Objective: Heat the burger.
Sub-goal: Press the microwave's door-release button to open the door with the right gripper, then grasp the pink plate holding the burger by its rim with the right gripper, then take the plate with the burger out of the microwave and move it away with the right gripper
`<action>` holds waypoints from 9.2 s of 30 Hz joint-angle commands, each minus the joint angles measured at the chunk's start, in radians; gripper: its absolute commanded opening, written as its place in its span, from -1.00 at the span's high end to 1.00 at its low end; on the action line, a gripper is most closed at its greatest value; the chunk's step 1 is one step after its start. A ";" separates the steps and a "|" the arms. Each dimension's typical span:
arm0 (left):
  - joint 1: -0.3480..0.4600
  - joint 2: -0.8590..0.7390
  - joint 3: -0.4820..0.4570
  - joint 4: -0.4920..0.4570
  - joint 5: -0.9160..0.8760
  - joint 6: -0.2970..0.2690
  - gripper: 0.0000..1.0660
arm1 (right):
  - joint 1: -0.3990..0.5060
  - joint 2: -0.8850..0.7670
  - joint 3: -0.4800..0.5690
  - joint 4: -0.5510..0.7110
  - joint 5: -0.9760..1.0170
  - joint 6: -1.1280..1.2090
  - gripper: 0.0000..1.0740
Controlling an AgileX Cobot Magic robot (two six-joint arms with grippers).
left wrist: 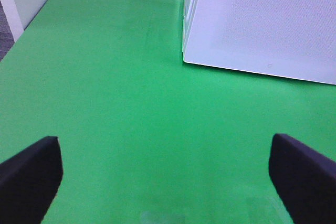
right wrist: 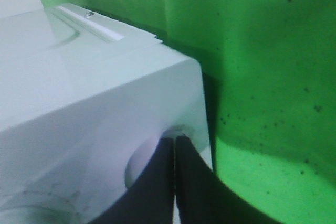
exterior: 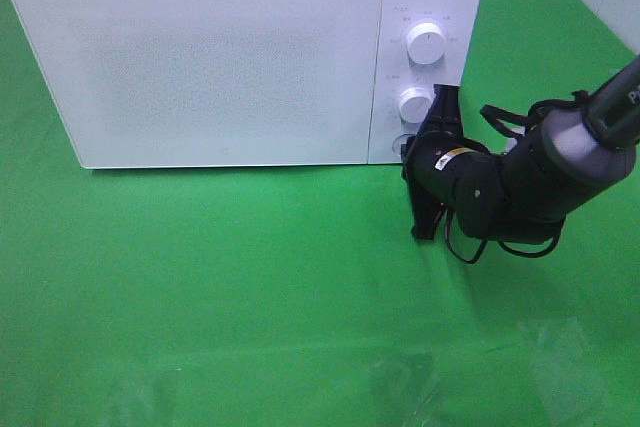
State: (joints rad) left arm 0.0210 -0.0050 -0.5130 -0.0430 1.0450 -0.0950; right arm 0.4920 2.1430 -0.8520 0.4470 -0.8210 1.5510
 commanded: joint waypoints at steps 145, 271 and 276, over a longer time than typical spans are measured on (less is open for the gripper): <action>0.002 -0.019 0.004 -0.002 -0.004 -0.001 -0.90 | -0.003 -0.478 -0.257 -0.389 1.417 -3.027 0.62; 0.002 -0.019 0.004 -0.002 -0.004 -0.001 -0.90 | 0.190 0.021 -0.739 -0.581 1.177 -2.971 1.00; 0.002 -0.019 0.004 -0.002 -0.004 -0.001 -0.90 | 0.191 -0.010 -0.677 -0.581 1.139 -2.997 1.00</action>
State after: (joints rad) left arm 0.0210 -0.0050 -0.5130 -0.0430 1.0450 -0.0950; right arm 0.6780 2.1620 -1.5330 -0.1210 0.3720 -1.4200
